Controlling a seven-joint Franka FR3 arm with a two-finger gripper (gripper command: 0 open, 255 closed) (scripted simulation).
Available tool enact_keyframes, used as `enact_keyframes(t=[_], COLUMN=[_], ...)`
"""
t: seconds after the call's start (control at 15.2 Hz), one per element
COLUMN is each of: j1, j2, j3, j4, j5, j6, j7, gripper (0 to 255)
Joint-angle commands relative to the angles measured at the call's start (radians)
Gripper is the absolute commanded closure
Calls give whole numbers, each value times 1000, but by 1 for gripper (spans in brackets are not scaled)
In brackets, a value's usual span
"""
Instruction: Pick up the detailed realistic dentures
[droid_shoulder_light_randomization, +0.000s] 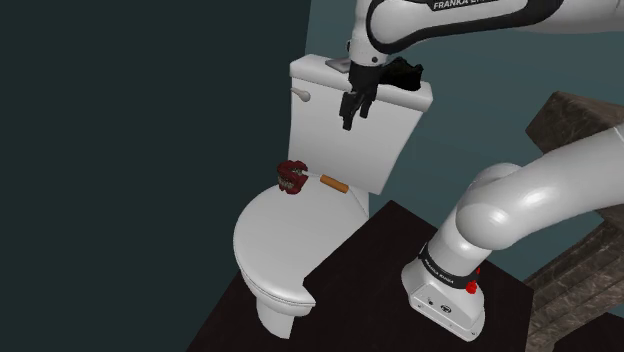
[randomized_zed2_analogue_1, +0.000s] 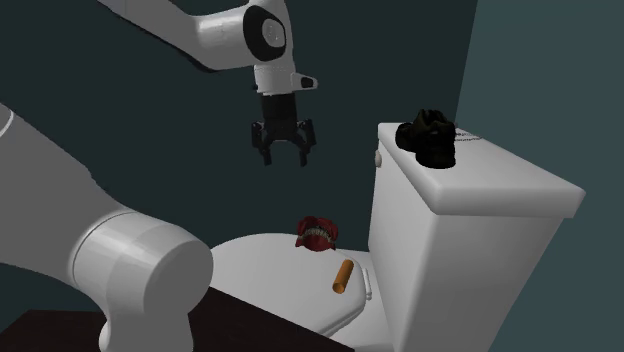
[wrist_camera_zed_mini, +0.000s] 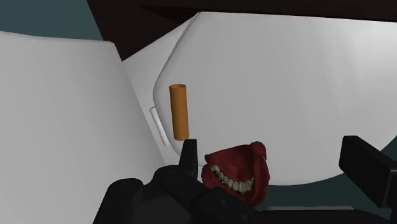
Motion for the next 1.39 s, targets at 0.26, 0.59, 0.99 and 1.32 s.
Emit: enact_keyframes(t=[0.26,0.59,0.99,1.32], j1=[4,6,12,24], j2=[200,383,616,813], j3=[16,32,44,44], j4=[-2,36,127,238], j5=[-5,-18,-47,-77], j6=[195,333,465,543], j7=[40,79,130,170], gripper=[0,0,0,0])
